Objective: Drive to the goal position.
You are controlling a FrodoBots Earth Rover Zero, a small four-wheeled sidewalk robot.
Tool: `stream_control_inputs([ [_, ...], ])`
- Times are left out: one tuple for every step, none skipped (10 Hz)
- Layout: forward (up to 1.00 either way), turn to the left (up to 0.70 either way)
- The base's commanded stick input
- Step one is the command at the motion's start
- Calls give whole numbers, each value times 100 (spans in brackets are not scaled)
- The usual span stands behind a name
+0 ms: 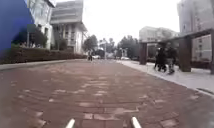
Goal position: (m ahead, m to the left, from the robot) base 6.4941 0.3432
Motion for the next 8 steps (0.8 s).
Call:
stream_control_inputs([
  [67,0],
  [67,0],
  [67,0],
  [67,0],
  [67,0],
  [67,0],
  [67,0],
  [67,-1],
])
